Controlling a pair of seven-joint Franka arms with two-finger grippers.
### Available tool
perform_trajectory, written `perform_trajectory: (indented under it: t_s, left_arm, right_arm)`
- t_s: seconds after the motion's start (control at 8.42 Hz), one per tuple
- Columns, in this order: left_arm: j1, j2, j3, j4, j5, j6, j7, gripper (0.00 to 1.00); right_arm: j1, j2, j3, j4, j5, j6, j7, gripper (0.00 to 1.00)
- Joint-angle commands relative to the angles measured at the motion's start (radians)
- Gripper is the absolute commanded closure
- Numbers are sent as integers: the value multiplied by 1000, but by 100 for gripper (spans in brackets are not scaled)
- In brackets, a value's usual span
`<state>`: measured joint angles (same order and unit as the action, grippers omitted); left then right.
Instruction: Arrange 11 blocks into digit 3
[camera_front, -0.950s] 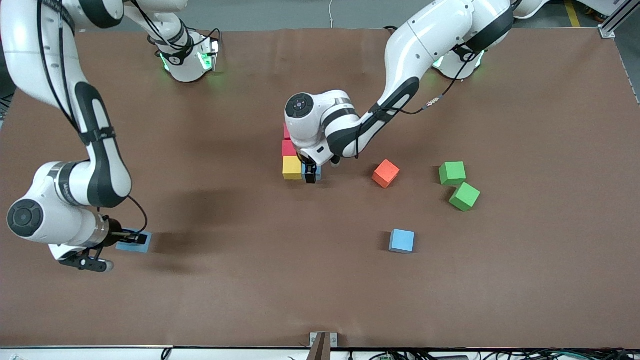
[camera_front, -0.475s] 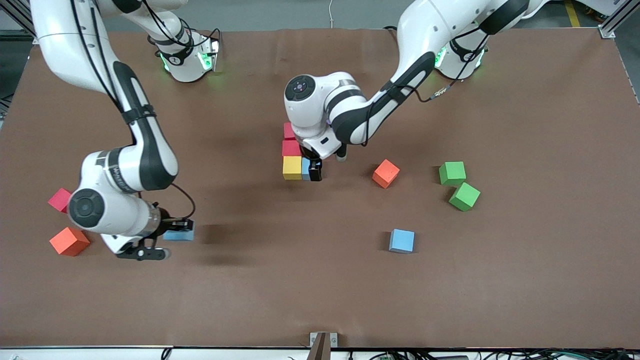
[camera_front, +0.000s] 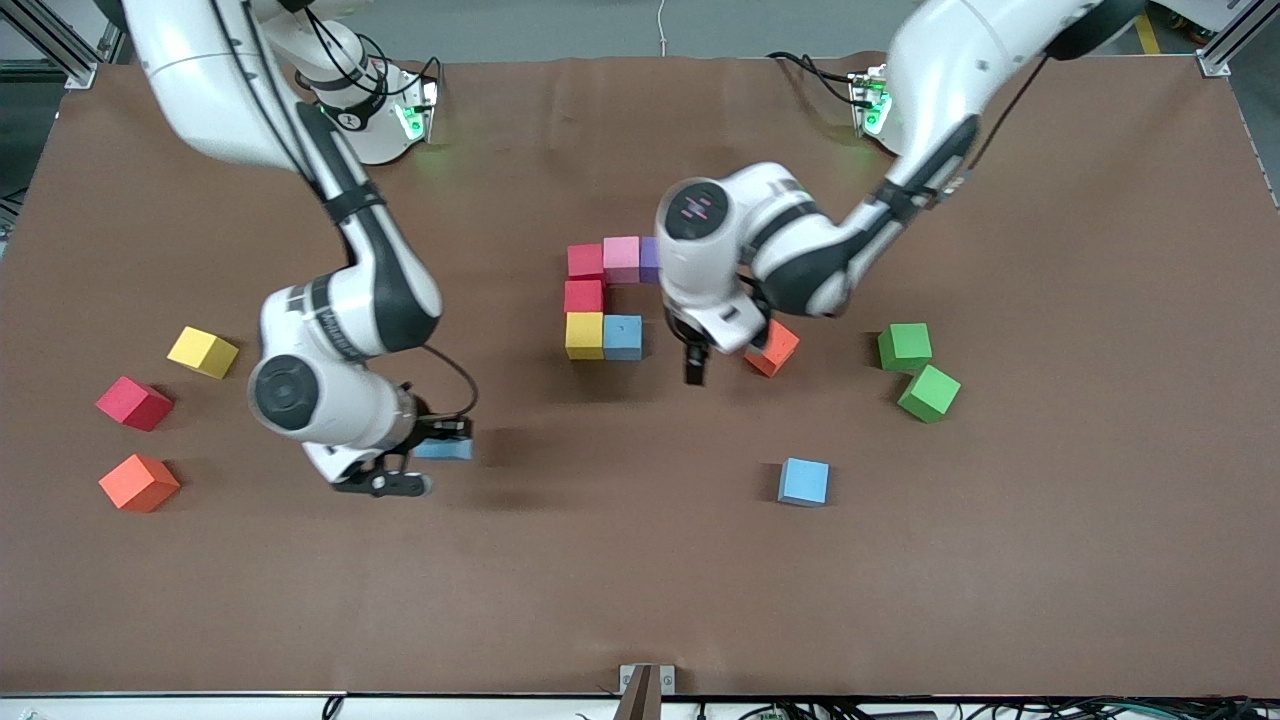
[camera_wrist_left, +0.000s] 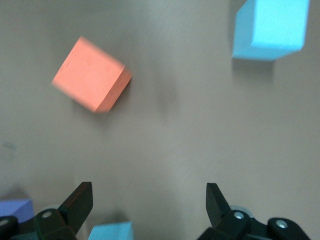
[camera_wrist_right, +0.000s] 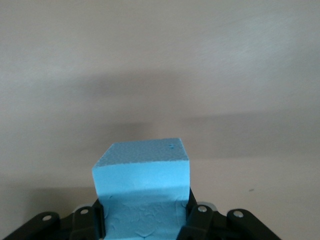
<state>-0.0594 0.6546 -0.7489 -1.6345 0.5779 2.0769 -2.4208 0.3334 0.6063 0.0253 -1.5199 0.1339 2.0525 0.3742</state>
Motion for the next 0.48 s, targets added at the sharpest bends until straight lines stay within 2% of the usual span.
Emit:
perform_trajectory:
  t_s: [0.0, 0.24, 0.36]
  left_arm:
    - [106, -14, -15, 2, 2, 38, 133, 0]
    - [162, 32, -6, 54, 3, 57, 285, 0]
    - [182, 45, 9, 67, 13, 105, 311, 0]
  right_arm:
    - [83, -22, -8, -69, 10, 82, 104, 100]
    - [159, -20, -8, -138, 10, 196, 195, 100]
    - [202, -19, -10, -146, 10, 207, 233, 100]
